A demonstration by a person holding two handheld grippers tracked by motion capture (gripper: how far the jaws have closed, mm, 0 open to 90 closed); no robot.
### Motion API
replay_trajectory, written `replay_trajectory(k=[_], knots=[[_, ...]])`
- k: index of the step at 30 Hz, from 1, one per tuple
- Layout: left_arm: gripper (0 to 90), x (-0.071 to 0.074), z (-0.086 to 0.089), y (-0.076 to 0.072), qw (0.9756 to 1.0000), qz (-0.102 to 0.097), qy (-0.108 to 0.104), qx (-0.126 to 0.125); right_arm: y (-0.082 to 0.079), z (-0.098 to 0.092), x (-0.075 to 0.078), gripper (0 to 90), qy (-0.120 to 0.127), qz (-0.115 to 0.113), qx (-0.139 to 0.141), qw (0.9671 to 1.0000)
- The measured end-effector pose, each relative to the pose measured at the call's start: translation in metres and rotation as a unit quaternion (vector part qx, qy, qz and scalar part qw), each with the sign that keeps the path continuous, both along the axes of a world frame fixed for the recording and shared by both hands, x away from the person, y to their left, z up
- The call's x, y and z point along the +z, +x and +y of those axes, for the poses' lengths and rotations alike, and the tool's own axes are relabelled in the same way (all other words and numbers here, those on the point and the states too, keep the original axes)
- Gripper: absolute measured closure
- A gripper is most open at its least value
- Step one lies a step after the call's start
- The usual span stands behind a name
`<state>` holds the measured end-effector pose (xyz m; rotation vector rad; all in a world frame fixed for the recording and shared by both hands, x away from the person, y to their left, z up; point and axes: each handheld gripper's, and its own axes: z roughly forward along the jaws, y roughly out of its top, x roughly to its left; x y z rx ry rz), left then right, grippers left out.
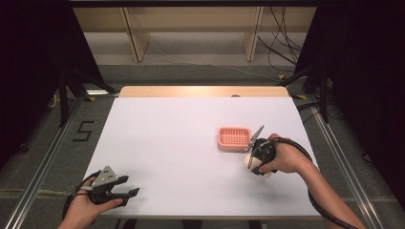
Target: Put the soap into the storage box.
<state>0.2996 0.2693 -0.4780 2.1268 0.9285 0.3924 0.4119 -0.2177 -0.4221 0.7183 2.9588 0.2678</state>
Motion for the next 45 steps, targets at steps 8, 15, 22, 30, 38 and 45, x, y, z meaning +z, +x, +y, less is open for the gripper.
replay_trajectory(k=[8,15,22,30,38,45], knots=[[36.1,0.000,0.000,0.000,1.0000,0.001,-0.001,0.001,0.005,0.000,0.002,50.5,-0.004,0.001,-0.002,1.0000],[36.2,0.000,0.000,0.001,1.0000,-0.005,0.005,-0.004,0.010,0.001,0.004,50.4,-0.002,-0.002,0.012,0.9999],[36.2,0.000,0.001,0.001,1.0000,-0.006,0.006,-0.004,0.014,0.002,0.004,50.4,-0.007,-0.003,0.016,0.9998],[36.2,-0.002,-0.002,-0.001,1.0000,0.002,-0.009,0.003,0.018,0.004,0.006,50.4,-0.008,-0.010,0.024,0.9996],[36.2,-0.001,-0.001,-0.001,1.0000,0.002,-0.007,0.003,0.021,0.005,0.010,50.4,-0.011,-0.013,0.024,0.9996],[36.1,-0.001,0.000,-0.001,1.0000,0.003,0.000,-0.001,0.025,0.007,0.010,50.4,-0.012,-0.016,0.036,0.9991]])
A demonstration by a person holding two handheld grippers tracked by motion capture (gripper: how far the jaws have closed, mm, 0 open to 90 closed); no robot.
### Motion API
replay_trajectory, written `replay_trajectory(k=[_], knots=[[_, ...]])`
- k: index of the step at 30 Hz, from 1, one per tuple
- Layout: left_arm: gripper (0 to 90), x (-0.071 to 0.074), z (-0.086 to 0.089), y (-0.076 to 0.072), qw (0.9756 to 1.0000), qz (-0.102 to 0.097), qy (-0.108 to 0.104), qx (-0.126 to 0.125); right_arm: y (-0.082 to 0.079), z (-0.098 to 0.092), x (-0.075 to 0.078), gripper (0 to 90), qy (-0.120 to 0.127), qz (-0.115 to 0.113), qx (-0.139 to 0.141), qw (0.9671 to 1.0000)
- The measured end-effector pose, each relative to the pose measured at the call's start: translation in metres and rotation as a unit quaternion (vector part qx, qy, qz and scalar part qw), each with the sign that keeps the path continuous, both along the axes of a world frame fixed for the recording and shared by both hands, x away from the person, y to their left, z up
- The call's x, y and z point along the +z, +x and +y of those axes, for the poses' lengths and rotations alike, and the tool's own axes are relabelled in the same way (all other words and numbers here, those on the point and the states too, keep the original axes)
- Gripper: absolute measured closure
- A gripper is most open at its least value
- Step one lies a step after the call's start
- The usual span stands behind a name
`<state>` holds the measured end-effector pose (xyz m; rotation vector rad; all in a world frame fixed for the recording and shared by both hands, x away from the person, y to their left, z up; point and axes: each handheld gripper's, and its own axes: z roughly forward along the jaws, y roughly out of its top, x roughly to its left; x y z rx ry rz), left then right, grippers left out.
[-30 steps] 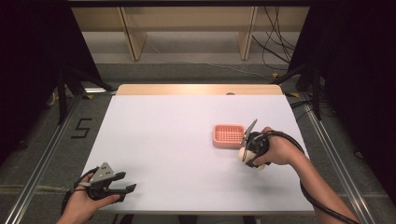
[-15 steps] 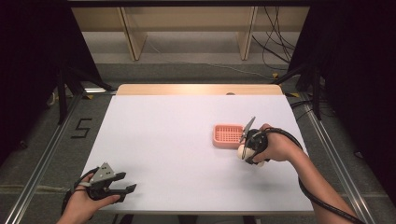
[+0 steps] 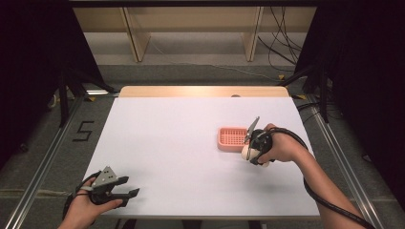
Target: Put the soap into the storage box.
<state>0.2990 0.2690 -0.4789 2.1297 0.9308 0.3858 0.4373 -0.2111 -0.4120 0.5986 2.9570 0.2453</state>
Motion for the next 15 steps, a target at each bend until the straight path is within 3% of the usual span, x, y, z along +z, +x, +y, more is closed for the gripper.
replay_trajectory(k=[3,6,8,15], knots=[[36.1,0.0000,0.0004,0.0002,1.0000,0.000,0.001,-0.001,0.0013,0.0002,0.0003,50.5,0.002,-0.002,0.004,1.0000],[36.1,0.0000,0.0002,0.0002,1.0000,0.000,0.001,0.000,0.0008,0.0011,0.0023,50.4,-0.002,-0.002,-0.010,0.9999],[36.1,-0.0006,-0.0006,0.0000,1.0000,-0.001,-0.002,0.002,0.0032,0.0008,0.0021,50.4,0.002,-0.004,0.002,1.0000],[36.2,-0.0002,0.0002,0.0001,1.0000,0.000,0.001,0.000,0.0063,0.0008,0.0038,50.4,0.001,-0.003,-0.001,1.0000]])
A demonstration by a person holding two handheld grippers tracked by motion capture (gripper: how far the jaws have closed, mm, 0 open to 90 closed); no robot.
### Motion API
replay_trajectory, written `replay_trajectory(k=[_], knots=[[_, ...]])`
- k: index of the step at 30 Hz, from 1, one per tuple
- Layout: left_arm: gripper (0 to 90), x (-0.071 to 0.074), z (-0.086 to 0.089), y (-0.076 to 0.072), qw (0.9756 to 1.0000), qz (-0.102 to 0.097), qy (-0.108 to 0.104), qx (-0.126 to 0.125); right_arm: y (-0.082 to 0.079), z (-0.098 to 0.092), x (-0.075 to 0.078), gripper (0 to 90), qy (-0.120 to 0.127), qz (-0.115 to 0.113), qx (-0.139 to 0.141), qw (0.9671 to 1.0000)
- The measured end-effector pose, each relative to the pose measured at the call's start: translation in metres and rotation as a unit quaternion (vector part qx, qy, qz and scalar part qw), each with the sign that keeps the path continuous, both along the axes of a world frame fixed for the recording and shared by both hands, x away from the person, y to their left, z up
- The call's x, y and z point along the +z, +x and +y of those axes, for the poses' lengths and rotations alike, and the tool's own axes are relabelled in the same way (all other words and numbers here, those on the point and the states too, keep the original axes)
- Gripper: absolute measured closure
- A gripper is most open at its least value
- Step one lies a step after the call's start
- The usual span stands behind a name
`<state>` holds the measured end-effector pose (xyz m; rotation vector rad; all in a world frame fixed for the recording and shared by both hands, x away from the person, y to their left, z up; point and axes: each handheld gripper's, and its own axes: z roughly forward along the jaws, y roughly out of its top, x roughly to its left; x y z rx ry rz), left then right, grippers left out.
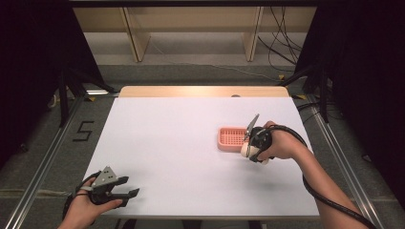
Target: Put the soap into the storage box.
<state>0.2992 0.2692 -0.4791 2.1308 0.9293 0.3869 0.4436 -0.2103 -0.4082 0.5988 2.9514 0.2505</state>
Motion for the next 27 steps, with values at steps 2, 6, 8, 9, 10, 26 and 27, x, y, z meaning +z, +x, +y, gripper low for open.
replay_trajectory(k=[2,6,8,9,10,26,27], knots=[[36.1,-0.001,-0.001,0.000,1.0000,-0.001,-0.003,0.002,0.001,0.001,0.000,50.4,-0.003,-0.001,-0.004,1.0000],[36.1,-0.001,-0.002,-0.001,0.9998,0.009,-0.014,0.010,0.002,0.001,0.001,50.4,0.000,-0.004,0.002,1.0000],[36.1,0.001,0.001,0.001,1.0000,-0.006,0.005,-0.003,0.004,0.001,0.002,50.4,0.001,-0.002,0.008,1.0000],[36.1,0.001,0.001,0.001,1.0000,-0.007,0.006,-0.003,0.005,0.001,0.003,50.4,-0.002,-0.001,0.005,1.0000],[36.1,0.001,0.001,0.000,1.0000,-0.003,0.001,0.000,0.005,0.001,0.004,50.4,-0.002,-0.003,0.006,1.0000],[36.1,0.000,-0.001,-0.001,0.9999,0.000,-0.010,0.006,0.013,0.005,0.008,50.4,-0.006,-0.008,0.008,0.9999],[36.2,0.001,0.000,-0.001,1.0000,0.001,-0.002,0.002,0.013,0.006,0.008,50.5,-0.002,-0.004,0.004,1.0000]])
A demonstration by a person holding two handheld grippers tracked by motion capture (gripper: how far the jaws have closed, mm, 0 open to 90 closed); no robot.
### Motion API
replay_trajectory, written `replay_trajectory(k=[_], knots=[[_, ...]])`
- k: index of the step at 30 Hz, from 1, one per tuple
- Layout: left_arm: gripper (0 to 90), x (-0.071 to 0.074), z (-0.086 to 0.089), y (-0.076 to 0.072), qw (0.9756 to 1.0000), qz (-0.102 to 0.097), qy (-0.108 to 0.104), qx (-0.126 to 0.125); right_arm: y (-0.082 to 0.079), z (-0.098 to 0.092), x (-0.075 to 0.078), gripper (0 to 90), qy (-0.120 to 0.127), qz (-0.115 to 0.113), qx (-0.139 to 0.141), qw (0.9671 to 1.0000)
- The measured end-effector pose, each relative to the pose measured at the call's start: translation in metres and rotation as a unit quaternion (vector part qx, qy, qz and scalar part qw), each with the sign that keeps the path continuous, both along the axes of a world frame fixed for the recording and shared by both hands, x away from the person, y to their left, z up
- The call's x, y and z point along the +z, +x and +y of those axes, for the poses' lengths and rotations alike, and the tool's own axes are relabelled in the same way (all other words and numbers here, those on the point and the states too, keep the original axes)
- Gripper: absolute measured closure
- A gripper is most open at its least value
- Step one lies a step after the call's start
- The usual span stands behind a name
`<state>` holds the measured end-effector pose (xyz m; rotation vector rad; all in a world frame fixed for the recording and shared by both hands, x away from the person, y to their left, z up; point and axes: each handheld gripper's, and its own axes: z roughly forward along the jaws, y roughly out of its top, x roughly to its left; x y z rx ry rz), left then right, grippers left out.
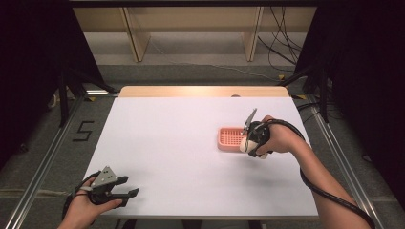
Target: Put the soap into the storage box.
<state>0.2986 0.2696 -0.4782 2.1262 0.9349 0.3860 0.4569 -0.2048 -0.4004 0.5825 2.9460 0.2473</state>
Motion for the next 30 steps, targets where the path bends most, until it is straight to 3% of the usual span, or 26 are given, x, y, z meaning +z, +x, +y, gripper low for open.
replay_trajectory(k=[8,9,11,13,16,17,18,19,24,30], knots=[[36.1,0.000,0.000,0.000,1.0000,0.000,0.000,0.000,0.004,0.004,0.002,50.5,-0.002,-0.003,0.004,1.0000],[36.1,0.000,0.000,0.000,1.0000,0.000,0.000,0.000,0.004,0.003,0.002,50.5,-0.013,-0.010,0.004,0.9999],[36.1,0.000,0.001,0.001,1.0000,-0.005,0.004,-0.001,0.006,0.004,0.001,50.5,0.000,-0.003,0.013,0.9999],[36.1,0.000,0.001,0.001,1.0000,-0.005,0.004,-0.002,0.008,0.004,0.002,50.4,-0.014,-0.014,0.015,0.9997],[36.1,0.000,0.000,0.001,1.0000,-0.004,0.003,-0.002,0.007,0.006,0.002,50.5,-0.004,-0.006,0.010,0.9999],[36.1,0.000,0.001,0.001,1.0000,-0.005,0.004,-0.002,0.006,0.007,0.002,50.4,-0.007,-0.008,0.001,0.9999],[36.2,0.000,0.001,0.001,1.0000,-0.005,0.004,-0.002,0.008,0.007,0.003,50.4,-0.015,-0.012,0.011,0.9997],[36.1,0.000,0.001,0.001,1.0000,-0.005,0.004,-0.002,0.008,0.008,0.003,50.4,-0.006,-0.005,0.004,1.0000],[36.1,0.000,0.000,0.000,1.0000,0.000,0.001,0.000,0.010,0.008,0.002,50.5,-0.013,-0.012,0.015,0.9997],[36.1,0.000,0.000,0.000,1.0000,0.001,0.000,0.000,0.010,0.009,0.002,50.5,-0.005,-0.007,0.003,1.0000]])
